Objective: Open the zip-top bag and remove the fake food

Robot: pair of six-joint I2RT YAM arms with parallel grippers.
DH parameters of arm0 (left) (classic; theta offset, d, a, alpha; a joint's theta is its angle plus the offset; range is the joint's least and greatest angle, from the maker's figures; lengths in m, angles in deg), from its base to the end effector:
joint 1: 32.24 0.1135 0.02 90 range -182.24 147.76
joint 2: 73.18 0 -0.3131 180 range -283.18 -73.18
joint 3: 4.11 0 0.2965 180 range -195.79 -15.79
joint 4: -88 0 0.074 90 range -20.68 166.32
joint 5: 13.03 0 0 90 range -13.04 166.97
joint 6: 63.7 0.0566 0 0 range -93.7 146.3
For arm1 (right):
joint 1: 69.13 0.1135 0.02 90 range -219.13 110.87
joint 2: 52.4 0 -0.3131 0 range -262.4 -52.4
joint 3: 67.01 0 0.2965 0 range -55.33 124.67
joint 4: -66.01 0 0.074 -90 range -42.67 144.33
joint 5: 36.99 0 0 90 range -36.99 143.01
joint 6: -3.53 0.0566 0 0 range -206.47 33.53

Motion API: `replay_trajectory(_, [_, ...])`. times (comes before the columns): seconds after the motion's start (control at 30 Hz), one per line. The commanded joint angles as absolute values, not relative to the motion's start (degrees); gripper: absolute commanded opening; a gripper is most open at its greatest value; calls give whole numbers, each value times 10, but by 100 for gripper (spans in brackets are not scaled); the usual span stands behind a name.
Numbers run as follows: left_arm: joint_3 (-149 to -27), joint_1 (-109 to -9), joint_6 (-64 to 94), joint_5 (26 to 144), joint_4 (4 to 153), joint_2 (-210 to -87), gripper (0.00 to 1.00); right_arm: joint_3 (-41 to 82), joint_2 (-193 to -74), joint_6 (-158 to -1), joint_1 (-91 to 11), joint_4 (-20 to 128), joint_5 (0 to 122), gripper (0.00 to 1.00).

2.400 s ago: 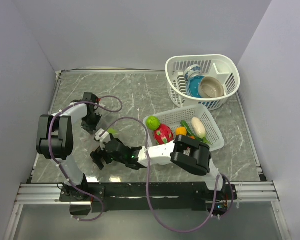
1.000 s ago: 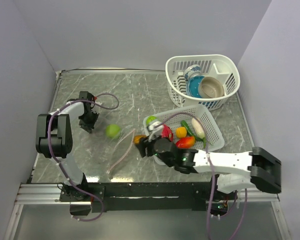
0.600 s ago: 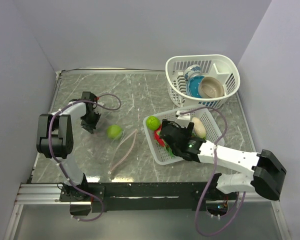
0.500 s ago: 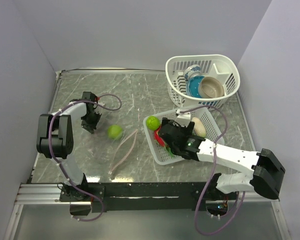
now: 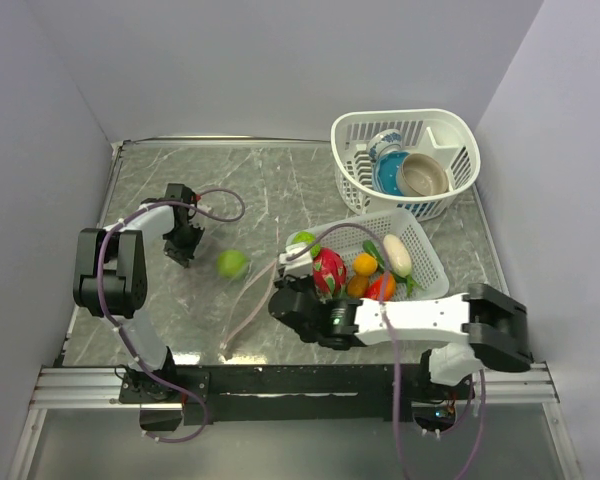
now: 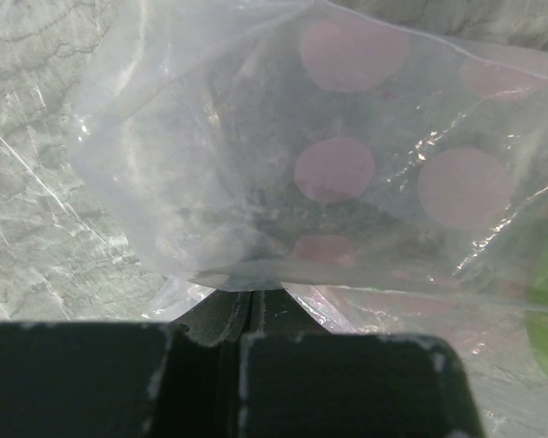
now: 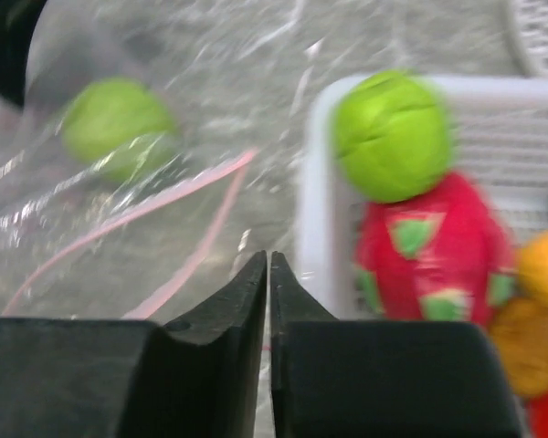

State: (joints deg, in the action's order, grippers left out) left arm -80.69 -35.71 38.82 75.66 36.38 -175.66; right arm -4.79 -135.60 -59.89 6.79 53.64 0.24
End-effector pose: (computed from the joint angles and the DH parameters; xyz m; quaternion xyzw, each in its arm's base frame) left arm 0.3820 -0.0219 0.1622 0.1370 0.9845 0.0199 0.1075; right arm 0.1289 0.3287 0.2587 -0.1375 0.8046 0.0866 0.5711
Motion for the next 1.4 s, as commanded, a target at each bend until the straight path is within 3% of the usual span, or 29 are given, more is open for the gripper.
replay_trajectory(0.0, [-800,-361,381,771,367,-1736,1,-22,-1418,-618,74,624,76,9])
replay_trajectory(0.63, [-791,-361,386,771,373,-1735,1,130,-1637,-627,31,665,219,13])
replay_trajectory(0.7, [-792,-362,387,772,373,-1736,1,134,-1652,-624,21,665,241,25])
replay_trajectory(0.73, [-792,-361,388,773,373,-1737,1,137,-1660,-626,19,668,244,35])
replay_trajectory(0.77, [-793,-361,387,774,372,-1739,1,150,-1667,-628,17,669,245,63])
replay_trajectory(0.8, [-794,-361,387,776,372,-1740,1,158,-1686,-634,14,668,243,77])
replay_trajectory(0.87, [-796,-361,384,778,371,-1740,1,181,-1709,-643,11,668,223,95])
replay_trajectory(0.93, [-796,-362,383,785,370,-1738,1,188,-1716,-669,9,704,206,100])
replay_trajectory(1.37, [-773,-383,412,799,363,-1735,1,305,-1783,-732,-25,716,174,100])
